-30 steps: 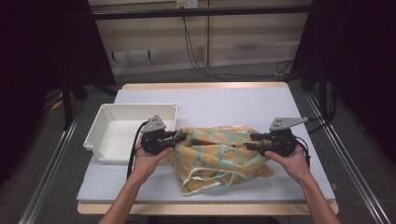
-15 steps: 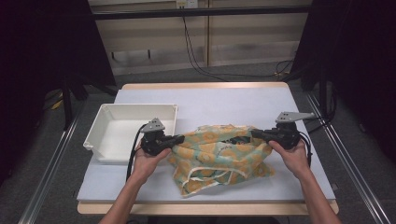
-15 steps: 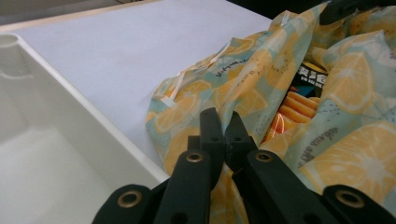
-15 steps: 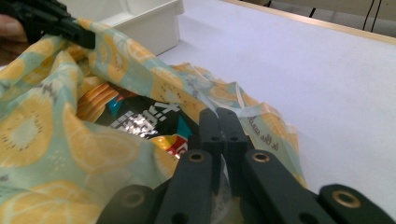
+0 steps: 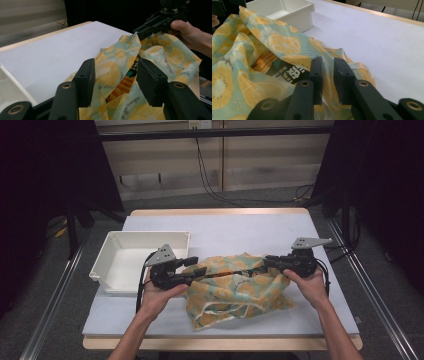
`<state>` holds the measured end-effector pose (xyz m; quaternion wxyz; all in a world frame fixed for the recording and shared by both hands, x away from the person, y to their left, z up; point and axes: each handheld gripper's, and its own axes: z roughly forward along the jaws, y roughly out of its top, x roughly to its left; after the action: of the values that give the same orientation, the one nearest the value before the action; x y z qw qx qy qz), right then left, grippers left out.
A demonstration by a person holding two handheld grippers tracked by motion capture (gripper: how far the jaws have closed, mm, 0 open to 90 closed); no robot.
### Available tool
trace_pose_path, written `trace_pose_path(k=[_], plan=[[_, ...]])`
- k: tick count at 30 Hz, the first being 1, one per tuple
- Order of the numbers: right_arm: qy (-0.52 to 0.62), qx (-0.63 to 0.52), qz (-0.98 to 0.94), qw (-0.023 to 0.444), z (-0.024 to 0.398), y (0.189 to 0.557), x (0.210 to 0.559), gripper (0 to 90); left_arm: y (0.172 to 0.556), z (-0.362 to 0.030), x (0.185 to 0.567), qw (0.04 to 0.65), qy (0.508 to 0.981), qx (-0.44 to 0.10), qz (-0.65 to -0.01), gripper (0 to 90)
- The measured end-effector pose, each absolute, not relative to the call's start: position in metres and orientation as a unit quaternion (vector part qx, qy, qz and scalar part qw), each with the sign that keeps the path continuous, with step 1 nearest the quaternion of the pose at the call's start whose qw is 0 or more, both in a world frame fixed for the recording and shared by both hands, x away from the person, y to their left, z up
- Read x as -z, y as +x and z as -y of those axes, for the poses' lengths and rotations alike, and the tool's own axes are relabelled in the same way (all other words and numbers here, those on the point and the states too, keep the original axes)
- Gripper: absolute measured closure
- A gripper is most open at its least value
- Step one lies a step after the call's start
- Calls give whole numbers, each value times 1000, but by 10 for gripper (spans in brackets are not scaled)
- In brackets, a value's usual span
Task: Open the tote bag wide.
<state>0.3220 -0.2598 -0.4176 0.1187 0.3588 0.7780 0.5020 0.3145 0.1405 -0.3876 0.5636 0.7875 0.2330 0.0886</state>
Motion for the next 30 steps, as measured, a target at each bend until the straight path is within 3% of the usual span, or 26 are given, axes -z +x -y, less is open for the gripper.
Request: trace_pose_path(k=[2, 8, 15, 20, 23, 24, 25, 27, 29, 30], plan=[[356, -502, -779, 122, 259, 321, 413, 697, 311, -136, 386, 569, 786, -89, -227, 496], [338, -503, -786, 125, 250, 320, 401, 634, 305, -105, 386, 568, 798, -61, -194, 543], [315, -478, -814, 101, 232, 330, 406, 547, 314, -54, 402, 531, 827, -22, -183, 439], [300, -461, -831, 82, 227, 330, 413, 462, 316, -36, 417, 499, 851, -17, -165, 420], [292, -446, -842, 76, 226, 329, 418, 413, 312, -33, 424, 492, 857, -16, -150, 519], [287, -441, -847, 74, 225, 330, 420, 403, 311, -32, 426, 487, 860, -25, -148, 587], [288, -435, -850, 70, 223, 330, 422, 401, 310, -32, 428, 484, 862, -23, -147, 729], [289, -421, -857, 76, 219, 334, 427, 392, 308, -33, 428, 487, 862, -17, -142, 816], [292, -418, -857, 77, 216, 338, 432, 479, 303, -32, 428, 503, 855, 2, -129, 887], [298, -416, -856, 78, 216, 340, 434, 580, 299, -31, 427, 498, 859, 2, -119, 893]])
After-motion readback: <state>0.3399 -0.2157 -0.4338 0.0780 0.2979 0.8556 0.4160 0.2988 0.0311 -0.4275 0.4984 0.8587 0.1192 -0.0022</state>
